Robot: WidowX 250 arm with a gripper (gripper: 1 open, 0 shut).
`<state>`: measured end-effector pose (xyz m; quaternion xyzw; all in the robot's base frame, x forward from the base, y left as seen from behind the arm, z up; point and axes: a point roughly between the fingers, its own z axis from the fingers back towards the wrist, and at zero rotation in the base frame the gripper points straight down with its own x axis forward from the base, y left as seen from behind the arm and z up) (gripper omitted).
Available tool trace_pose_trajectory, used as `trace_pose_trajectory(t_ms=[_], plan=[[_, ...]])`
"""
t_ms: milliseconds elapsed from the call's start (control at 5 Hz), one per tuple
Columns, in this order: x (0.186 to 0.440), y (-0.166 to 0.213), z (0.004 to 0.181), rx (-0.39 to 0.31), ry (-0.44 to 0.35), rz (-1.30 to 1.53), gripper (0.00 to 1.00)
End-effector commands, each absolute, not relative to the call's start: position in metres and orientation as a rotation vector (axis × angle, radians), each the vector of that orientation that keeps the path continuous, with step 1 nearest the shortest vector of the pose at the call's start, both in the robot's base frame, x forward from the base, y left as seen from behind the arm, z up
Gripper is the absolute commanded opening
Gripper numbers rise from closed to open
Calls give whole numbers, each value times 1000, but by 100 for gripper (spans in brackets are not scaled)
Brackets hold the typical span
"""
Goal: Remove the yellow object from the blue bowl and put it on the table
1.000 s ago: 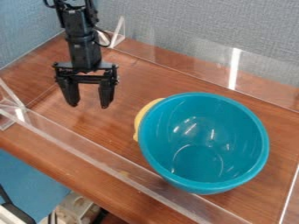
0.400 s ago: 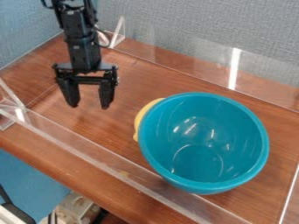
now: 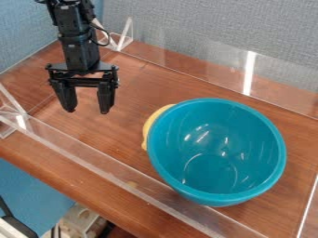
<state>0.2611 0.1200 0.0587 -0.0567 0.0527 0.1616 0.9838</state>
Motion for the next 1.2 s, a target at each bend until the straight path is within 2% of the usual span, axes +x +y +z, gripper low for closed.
trace_pose_trajectory(t_ms=[0,400,800,1000], plan=[[271,121,71,-90,56,337,100],[287,116,62,-81,66,357,100],[282,124,40,-73,73,384,100],[284,124,35,-70,75,402,0]])
